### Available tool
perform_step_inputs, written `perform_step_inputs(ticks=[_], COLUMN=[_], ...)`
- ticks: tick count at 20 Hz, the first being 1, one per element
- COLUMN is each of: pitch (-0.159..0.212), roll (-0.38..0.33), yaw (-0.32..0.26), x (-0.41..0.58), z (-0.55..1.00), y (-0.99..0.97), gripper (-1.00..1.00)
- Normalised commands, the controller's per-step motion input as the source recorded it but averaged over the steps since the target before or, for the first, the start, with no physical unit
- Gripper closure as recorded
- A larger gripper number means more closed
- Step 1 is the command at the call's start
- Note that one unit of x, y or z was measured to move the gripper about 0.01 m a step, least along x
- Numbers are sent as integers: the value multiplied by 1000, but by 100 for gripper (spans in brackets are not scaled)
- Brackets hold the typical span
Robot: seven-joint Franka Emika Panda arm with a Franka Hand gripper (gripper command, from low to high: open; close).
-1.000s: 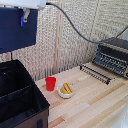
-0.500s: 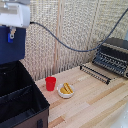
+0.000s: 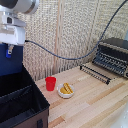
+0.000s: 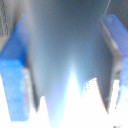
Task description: Gently maneuver your gripper in the book's direction. Confidently hold the book by angling your gripper properly. Relocate the book to the caddy. Pinpoint the back pocket of the caddy and set the book down inside it.
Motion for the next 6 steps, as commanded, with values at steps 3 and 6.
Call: perform_step_inputs(ticks=[3,6], pitch=[60,145], roll=[0,8], yaw=[-1,5], x=[0,3], z=[264,444], y=[-125,-263], gripper=[-100,-100])
